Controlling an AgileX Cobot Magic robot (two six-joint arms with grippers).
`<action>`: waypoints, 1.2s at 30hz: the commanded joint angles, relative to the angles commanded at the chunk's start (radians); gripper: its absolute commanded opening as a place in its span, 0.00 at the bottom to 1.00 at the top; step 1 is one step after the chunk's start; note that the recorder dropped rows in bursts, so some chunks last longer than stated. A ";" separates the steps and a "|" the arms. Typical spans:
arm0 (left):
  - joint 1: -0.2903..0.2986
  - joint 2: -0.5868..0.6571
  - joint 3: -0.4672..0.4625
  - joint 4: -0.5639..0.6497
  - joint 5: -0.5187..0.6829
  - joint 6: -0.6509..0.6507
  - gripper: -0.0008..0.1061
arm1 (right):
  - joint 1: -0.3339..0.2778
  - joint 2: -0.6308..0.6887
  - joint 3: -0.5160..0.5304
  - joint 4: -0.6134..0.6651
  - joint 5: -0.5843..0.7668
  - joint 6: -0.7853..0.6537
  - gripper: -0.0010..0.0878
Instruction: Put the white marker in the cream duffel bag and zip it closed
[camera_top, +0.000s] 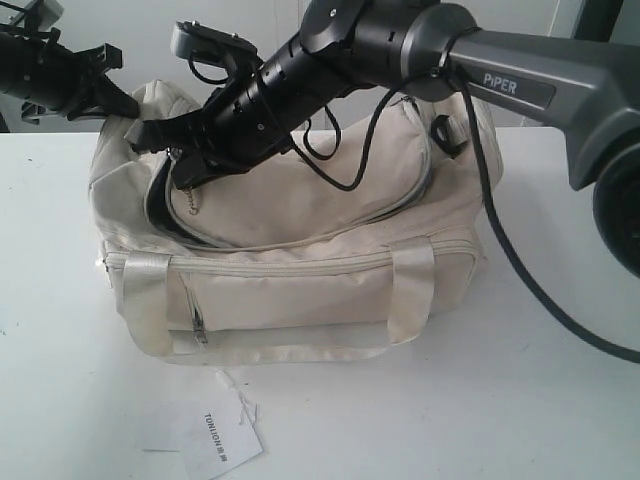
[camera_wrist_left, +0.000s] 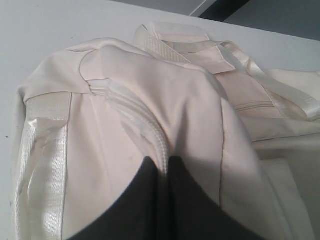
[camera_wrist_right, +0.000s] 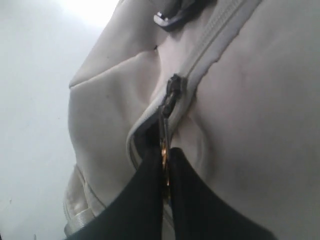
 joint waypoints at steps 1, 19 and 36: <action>0.000 0.000 0.000 0.000 0.000 0.000 0.01 | 0.000 -0.003 0.000 0.000 0.000 0.000 0.01; 0.000 0.000 0.000 0.000 -0.002 -0.002 0.01 | 0.000 -0.044 0.000 -0.003 0.069 -0.004 0.01; 0.000 0.000 0.000 0.000 -0.006 -0.004 0.01 | 0.000 -0.044 0.000 -0.003 0.174 -0.007 0.01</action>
